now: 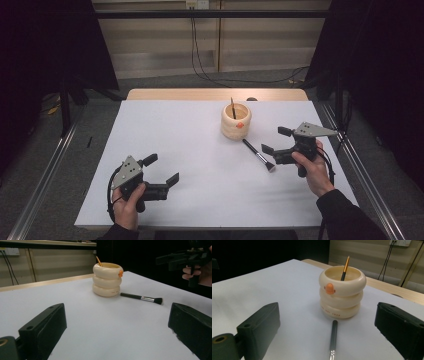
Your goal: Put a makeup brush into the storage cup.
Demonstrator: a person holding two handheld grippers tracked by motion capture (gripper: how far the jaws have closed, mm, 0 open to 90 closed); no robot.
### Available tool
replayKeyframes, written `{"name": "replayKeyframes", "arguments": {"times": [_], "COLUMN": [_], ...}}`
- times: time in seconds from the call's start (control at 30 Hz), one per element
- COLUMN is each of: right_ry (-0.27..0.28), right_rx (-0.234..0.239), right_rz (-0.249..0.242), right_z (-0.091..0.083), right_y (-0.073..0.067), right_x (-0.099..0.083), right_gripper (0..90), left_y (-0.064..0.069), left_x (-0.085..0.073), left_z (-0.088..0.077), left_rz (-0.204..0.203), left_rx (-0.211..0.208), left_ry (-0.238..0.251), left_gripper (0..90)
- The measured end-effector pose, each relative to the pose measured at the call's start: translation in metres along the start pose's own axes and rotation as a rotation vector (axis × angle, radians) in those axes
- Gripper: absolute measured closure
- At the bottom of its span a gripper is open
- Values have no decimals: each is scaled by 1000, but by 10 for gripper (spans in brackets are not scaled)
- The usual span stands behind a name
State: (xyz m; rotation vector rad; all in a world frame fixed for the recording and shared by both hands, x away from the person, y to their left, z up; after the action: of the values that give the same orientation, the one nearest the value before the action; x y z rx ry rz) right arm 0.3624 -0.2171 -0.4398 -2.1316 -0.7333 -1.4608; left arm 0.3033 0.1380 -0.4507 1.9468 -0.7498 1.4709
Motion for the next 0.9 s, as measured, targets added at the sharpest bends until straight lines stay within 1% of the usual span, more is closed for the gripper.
{"name": "replayKeyframes", "arguments": {"times": [0.03,0.1,0.17,0.2,0.23,0.3,0.33,0.4,0.43,0.47,0.53,0.57,0.6,0.63,0.67,0.7,0.73,0.77,0.83,0.87,0.9], "right_ry": [3,-12,-15,-15,-13,-17,-23,-41,-47,-50,-55,-62,-65,-74,-82,-92,-108,-118,-140,-152,-160], "right_rx": [2,2,-4,-6,-5,-4,-6,3,10,9,13,3,11,8,-2,2,3,-10,-15,-25,-18], "right_rz": [-4,-8,-14,-20,-16,-12,-16,-21,-20,-21,-20,-17,-21,-25,-26,-15,-17,-20,-14,-15,-14], "right_z": [1,5,7,8,9,11,13,17,19,21,23,24,25,26,27,27,28,29,29,30,30], "right_y": [1,2,3,3,4,6,7,8,9,9,10,11,12,13,14,14,16,18,20,22,23], "right_x": [2,4,9,11,14,17,17,17,16,15,14,14,13,12,11,10,9,8,5,4,3], "right_gripper": [59,59,59,61,61,61,62,76,77,76,80,81,81,76,76,76,81,98,120,135,147], "left_y": [0,0,-1,-1,-1,-1,0,1,0,0,0,0,0,0,0,0,-1,-1,-1,-1,-1], "left_x": [0,0,0,1,1,0,0,0,0,0,0,0,0,0,0,0,0,0,0,-1,-1], "left_z": [0,0,0,0,-1,0,0,0,0,0,0,0,0,0,0,0,0,1,1,1,1], "left_rz": [3,3,18,15,5,4,10,9,15,14,5,5,4,5,6,4,5,4,-2,3,5], "left_rx": [-2,-3,-4,0,3,-1,-3,-9,-3,-8,-5,-5,-6,-6,-6,-5,-3,-14,-14,-13,-6], "left_ry": [-3,-5,-8,-2,3,-1,-6,-6,-8,-7,-4,-5,-4,-5,-5,-3,-6,-3,-3,-4,-6], "left_gripper": [18,18,18,18,18,18,18,18,18,18,18,18,18,18,18,18,18,18,18,18,18]}}
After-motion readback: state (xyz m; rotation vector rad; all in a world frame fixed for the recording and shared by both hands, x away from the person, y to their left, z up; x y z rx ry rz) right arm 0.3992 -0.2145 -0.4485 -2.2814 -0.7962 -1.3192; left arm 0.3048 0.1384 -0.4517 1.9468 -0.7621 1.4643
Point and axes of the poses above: each handheld gripper's, and its own axes: z roughly forward along the jaws, x roughly out of its top, y roughly to its right, the point moved 8 cm from there along z, roughly forward along the jaws
